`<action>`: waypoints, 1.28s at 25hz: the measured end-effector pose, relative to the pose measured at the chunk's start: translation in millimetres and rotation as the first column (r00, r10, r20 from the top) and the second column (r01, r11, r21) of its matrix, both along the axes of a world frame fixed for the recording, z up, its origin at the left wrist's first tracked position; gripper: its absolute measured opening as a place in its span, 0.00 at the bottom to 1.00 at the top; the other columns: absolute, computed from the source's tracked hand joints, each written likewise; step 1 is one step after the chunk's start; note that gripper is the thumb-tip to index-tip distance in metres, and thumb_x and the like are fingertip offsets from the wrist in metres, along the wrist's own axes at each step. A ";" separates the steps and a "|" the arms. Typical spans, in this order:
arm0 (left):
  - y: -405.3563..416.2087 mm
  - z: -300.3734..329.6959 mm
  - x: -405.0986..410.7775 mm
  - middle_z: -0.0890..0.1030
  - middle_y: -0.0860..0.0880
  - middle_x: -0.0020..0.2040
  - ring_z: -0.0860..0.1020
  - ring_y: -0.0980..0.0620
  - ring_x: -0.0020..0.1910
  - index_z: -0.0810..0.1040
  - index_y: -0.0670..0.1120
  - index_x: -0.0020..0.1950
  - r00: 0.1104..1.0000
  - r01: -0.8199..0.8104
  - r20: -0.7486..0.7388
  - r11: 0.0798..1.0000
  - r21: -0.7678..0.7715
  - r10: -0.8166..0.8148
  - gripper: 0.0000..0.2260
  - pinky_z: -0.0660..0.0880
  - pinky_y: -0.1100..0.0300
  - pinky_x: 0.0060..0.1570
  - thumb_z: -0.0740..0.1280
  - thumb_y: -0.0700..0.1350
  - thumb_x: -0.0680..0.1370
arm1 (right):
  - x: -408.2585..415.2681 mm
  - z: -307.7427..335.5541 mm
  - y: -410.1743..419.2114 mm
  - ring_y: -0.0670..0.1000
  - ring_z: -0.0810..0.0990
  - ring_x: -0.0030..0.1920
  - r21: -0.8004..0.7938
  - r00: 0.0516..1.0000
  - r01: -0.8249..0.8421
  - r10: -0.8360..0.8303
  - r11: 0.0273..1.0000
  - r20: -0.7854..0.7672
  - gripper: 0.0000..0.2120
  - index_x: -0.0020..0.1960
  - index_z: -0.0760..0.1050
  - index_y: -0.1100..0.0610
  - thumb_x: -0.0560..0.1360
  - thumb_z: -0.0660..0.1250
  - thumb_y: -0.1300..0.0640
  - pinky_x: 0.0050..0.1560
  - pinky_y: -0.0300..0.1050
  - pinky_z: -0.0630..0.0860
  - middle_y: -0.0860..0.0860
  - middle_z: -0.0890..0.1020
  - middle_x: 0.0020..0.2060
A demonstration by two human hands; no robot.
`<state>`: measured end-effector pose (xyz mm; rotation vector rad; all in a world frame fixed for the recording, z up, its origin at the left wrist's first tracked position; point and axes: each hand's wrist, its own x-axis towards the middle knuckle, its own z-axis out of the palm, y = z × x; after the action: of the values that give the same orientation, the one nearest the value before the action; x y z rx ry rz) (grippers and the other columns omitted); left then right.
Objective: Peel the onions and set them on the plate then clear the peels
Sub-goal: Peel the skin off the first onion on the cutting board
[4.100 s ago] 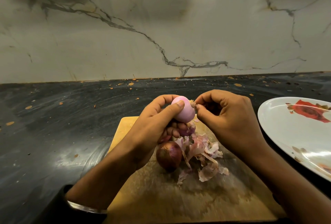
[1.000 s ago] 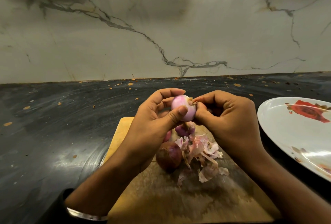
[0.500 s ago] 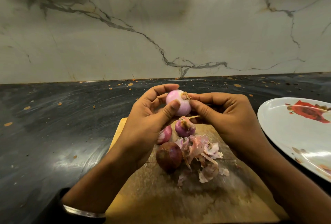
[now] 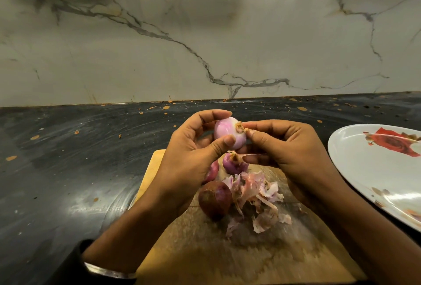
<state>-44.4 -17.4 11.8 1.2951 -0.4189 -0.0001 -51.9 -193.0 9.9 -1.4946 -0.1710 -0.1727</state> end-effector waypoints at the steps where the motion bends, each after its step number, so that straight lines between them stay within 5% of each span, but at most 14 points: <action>1: -0.6 -0.3 -0.3 0.83 0.48 0.55 0.84 0.50 0.52 0.77 0.44 0.59 1.000 -0.001 0.005 1.000 0.010 0.001 0.18 0.81 0.63 0.46 0.70 0.37 0.69 | -0.1 -0.8 0.6 0.56 0.87 0.41 0.001 1.000 0.004 -0.004 1.000 -0.002 0.07 0.52 0.84 0.60 0.76 0.69 0.65 0.38 0.40 0.83 0.59 0.87 0.41; 6: -2.8 0.0 -6.0 0.83 0.50 0.54 0.84 0.53 0.52 0.77 0.45 0.58 0.999 -0.004 0.054 0.999 0.053 0.001 0.19 0.82 0.61 0.45 0.71 0.39 0.68 | 0.5 -3.4 1.1 0.54 0.86 0.37 -0.063 0.998 0.056 -0.054 0.996 0.036 0.05 0.48 0.84 0.60 0.76 0.70 0.65 0.38 0.39 0.82 0.58 0.87 0.38; 14: 2.1 -1.4 0.6 0.84 0.49 0.53 0.83 0.53 0.54 0.77 0.47 0.57 0.995 -0.078 0.062 0.992 0.096 0.072 0.20 0.80 0.62 0.51 0.72 0.42 0.66 | 1.2 -2.2 3.2 0.54 0.87 0.41 0.043 0.999 -0.028 0.029 0.999 -0.014 0.09 0.55 0.83 0.60 0.76 0.68 0.61 0.41 0.41 0.83 0.60 0.87 0.41; 32: 0.2 -5.5 -1.2 0.83 0.47 0.56 0.85 0.51 0.52 0.76 0.44 0.61 0.998 -0.025 0.058 0.988 0.153 0.016 0.21 0.81 0.62 0.46 0.72 0.35 0.69 | 1.2 -11.2 2.4 0.48 0.87 0.41 -0.276 0.949 0.229 -0.151 0.933 0.276 0.05 0.50 0.86 0.57 0.75 0.73 0.61 0.42 0.47 0.85 0.50 0.88 0.41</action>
<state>-45.6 -17.2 6.2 1.4539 -0.4611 0.0225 -50.6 -190.7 -1.2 -1.7969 -0.2637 -0.5143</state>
